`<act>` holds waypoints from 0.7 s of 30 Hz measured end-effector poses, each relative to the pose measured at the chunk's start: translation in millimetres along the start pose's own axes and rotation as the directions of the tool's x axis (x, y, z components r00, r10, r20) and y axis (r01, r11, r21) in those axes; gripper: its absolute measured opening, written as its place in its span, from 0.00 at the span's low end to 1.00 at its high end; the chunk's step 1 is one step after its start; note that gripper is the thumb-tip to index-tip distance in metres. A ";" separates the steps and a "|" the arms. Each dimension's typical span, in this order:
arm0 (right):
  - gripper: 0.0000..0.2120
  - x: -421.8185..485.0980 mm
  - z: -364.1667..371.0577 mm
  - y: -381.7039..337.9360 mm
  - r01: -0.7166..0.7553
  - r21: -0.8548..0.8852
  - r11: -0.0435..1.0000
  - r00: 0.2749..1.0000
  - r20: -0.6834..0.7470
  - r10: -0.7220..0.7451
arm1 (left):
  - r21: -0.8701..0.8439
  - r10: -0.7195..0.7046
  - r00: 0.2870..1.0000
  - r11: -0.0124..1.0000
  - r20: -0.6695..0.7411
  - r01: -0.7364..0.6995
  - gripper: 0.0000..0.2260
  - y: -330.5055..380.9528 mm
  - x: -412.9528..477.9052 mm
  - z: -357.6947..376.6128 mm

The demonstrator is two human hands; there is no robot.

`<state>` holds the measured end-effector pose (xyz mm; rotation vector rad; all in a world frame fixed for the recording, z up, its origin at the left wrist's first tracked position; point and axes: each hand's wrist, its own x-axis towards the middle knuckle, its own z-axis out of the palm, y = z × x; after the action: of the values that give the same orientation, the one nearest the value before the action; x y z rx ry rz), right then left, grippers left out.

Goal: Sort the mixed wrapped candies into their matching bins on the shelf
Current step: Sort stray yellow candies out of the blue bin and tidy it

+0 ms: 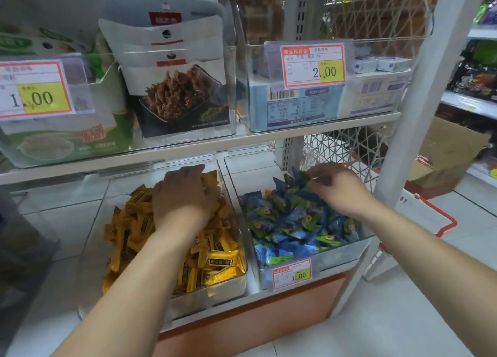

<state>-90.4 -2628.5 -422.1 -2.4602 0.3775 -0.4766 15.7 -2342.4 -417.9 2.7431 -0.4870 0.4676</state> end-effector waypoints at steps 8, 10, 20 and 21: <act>0.19 73.3 67.3 -23.8 0.102 -0.118 0.988 0.867 0.498 -0.030 | -0.209 0.342 0.917 0.931 0.205 -0.300 0.26 25.6 -10.1 26.2; 0.19 85.7 80.1 -21.8 0.113 -0.220 0.969 0.826 0.562 0.032 | -0.242 0.350 0.917 0.922 0.192 -0.302 0.24 21.4 -8.6 28.8; 0.08 83.3 71.6 -14.5 0.076 -0.318 0.945 0.889 0.450 0.080 | -0.287 0.338 0.922 0.917 0.190 -0.278 0.20 17.2 -6.2 28.5; 0.08 80.1 67.2 -14.2 0.068 -0.291 0.954 0.916 0.397 0.056 | -0.301 0.327 0.927 0.917 0.184 -0.264 0.21 17.6 -7.5 26.3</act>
<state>11.6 -2613.4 -444.5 -2.7674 0.2845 0.1032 9.2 -2365.4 -439.8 2.4736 -0.9628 0.1323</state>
